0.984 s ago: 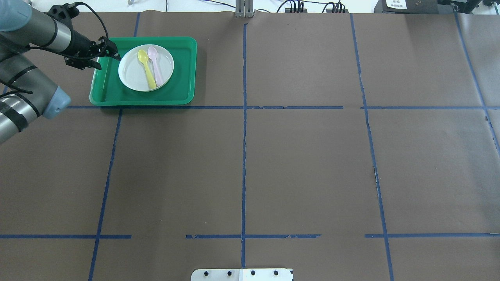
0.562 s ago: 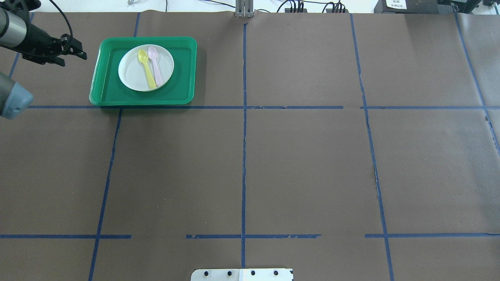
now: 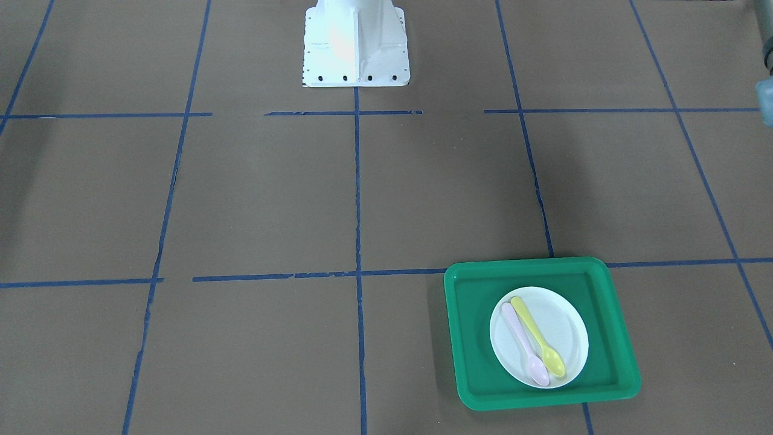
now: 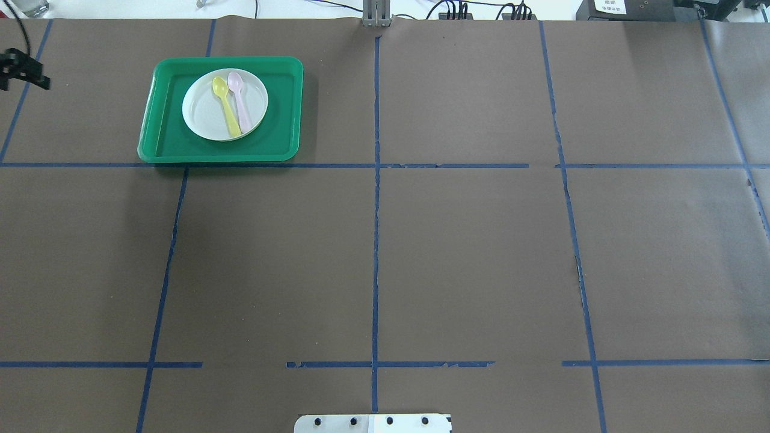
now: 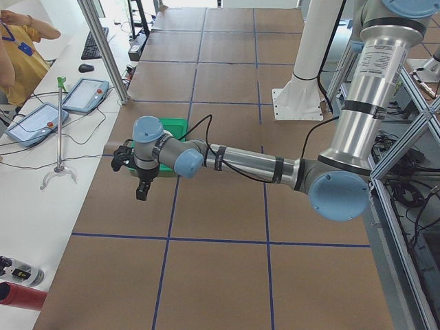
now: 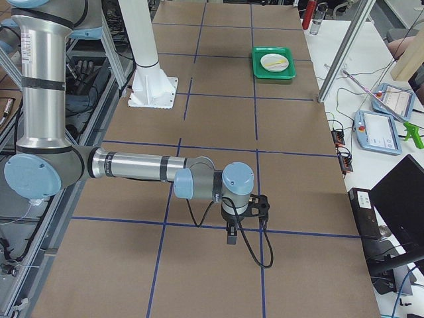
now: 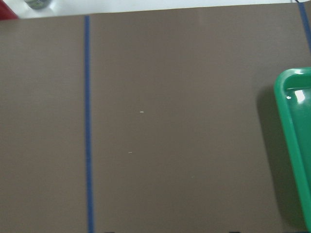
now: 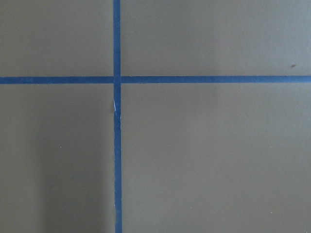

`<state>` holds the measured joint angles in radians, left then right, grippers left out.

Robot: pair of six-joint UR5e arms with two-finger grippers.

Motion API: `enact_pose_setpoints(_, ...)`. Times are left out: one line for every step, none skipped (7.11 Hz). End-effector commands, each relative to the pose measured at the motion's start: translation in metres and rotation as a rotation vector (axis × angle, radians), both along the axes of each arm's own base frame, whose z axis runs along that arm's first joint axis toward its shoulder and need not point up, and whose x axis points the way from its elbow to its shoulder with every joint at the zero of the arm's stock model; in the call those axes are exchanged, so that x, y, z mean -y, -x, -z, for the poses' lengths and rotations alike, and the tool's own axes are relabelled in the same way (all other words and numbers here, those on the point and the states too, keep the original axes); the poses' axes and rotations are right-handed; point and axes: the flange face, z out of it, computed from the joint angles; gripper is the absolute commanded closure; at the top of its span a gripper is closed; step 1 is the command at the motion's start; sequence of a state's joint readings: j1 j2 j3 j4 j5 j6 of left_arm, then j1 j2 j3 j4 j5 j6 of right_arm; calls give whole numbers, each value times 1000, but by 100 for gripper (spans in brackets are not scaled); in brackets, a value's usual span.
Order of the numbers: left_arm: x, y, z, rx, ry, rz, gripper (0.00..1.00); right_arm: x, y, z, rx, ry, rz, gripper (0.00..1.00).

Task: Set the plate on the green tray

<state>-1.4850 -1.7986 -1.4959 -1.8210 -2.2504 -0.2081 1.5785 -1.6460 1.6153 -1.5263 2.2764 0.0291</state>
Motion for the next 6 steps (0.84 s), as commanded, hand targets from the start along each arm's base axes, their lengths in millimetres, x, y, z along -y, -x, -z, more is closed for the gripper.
enact_pose_setpoints(-24,88,-26,33,-17,-84,16,0,0,0,0,0,0,0)
enact_pose_setpoints(-35,106,-43,41,5,-134,2,0,0,0,0,0,0,0)
enact_pose_setpoints(-69,98,-70,9,77,-147,0,0,0,0,0,0,0,0)
enact_pose_setpoints(-95,90,-87,-63,96,-156,0,0,0,0,0,0,0,0)
enact_pose_setpoints(-113,86,-106,-67,137,-158,0,0,0,0,0,0,0,0)
enact_pose_setpoints(-133,84,-125,-76,172,-158,0,0,0,0,0,0,0,0)
